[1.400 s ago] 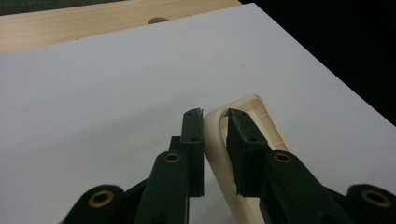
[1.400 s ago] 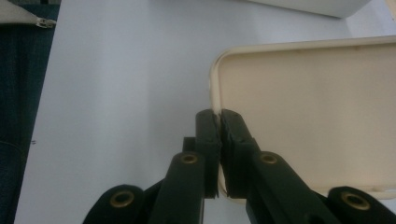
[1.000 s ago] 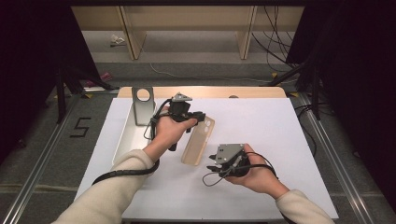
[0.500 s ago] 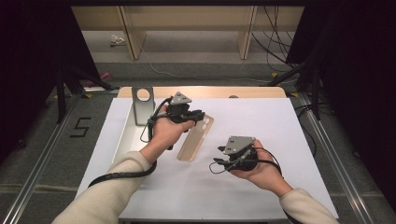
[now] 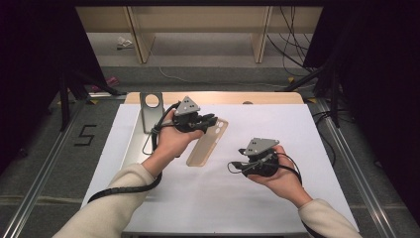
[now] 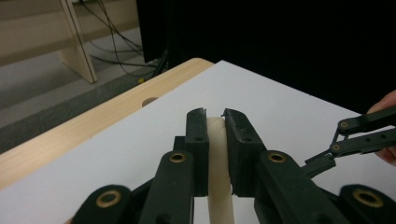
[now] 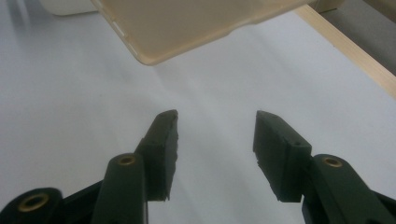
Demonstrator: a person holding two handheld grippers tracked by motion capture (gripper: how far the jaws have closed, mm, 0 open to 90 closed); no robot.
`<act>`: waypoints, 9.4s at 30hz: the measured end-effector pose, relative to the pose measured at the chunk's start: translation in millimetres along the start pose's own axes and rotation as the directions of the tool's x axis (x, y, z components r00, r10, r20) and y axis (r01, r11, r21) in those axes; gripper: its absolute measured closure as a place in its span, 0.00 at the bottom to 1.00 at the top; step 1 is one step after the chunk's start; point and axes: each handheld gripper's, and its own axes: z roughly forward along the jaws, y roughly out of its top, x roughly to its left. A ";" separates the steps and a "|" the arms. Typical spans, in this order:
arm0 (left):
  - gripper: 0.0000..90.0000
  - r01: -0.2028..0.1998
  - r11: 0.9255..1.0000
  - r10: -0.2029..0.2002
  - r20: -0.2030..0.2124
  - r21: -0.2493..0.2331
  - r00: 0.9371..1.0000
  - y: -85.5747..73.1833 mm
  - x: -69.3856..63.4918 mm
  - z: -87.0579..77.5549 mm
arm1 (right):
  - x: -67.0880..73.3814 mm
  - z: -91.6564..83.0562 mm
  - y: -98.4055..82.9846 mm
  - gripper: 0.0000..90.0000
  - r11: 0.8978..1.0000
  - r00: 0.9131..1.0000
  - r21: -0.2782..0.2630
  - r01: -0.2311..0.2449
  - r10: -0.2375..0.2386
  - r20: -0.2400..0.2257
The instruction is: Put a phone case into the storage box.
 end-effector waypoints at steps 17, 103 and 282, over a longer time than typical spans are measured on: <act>0.89 -0.014 0.992 0.019 0.032 -0.129 0.999 1.8 30.5 -38.9 | -21.0 -16.9 -14.2 0.48 0.990 0.991 -0.072 -0.124 0.127 0.044; 0.89 0.030 0.967 -0.067 -0.140 -0.255 0.988 0.7 160.3 -100.8 | -43.1 -53.0 -51.2 0.23 0.898 0.914 -0.230 -0.375 0.400 0.073; 0.40 0.098 0.995 -0.099 -0.312 -0.019 0.945 -70.0 184.3 -90.8 | -44.0 -50.5 -52.1 0.21 0.896 0.911 -0.227 -0.381 0.406 0.071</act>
